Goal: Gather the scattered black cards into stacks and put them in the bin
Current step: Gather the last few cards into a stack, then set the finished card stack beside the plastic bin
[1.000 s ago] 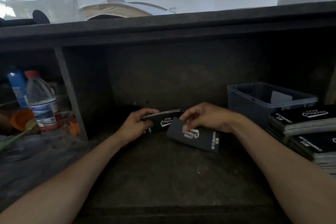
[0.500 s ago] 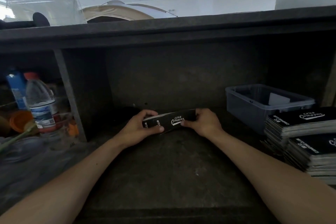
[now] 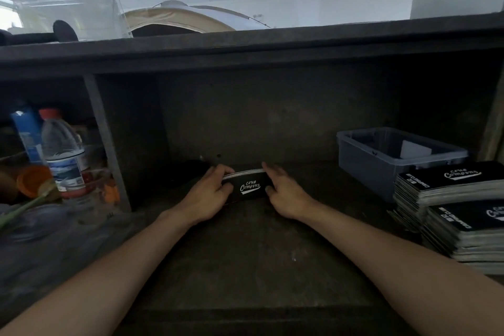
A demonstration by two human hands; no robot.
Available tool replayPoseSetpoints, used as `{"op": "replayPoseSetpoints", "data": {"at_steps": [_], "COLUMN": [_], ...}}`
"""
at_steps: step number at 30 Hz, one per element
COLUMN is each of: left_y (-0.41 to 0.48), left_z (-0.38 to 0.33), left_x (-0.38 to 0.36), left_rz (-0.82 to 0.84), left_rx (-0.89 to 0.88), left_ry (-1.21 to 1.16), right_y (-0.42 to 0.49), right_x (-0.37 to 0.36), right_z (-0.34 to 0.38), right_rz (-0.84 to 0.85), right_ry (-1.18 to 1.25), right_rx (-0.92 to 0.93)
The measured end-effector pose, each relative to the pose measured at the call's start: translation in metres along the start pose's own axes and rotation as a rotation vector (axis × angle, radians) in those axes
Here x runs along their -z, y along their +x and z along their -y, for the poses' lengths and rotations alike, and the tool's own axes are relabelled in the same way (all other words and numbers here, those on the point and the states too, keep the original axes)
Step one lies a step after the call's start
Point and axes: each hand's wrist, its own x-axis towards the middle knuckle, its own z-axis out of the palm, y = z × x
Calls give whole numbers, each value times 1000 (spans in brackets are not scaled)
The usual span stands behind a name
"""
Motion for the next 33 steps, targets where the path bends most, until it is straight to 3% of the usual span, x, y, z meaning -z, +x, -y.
{"op": "replayPoseSetpoints", "data": {"at_steps": [4, 11, 16, 19, 23, 29, 33], "left_y": [-10, -48, -65, -65, -64, -55, -53], "left_z": [-12, -53, -133, -199, -276, -330, -330], "left_x": [3, 10, 18, 16, -6, -61, -92], "left_rz": [3, -39, -158, -76, 64, 254, 223], "left_rx": [-51, -86, -43, 86, 130, 294, 313], "left_ry": [111, 23, -413, -717, -929, -935, -770], "right_y": [-13, -76, -142, -181, -218, -240, -243], "right_x": [2, 31, 103, 162, 232, 266, 255], "right_z": [3, 23, 31, 25, -5, -57, -81], "right_rz": [-129, -252, -562, -657, -664, -607, -543], "right_ry": [56, 78, -111, -148, -66, -143, -193], "right_rx": [-4, -55, 98, 58, -180, -422, -511]}}
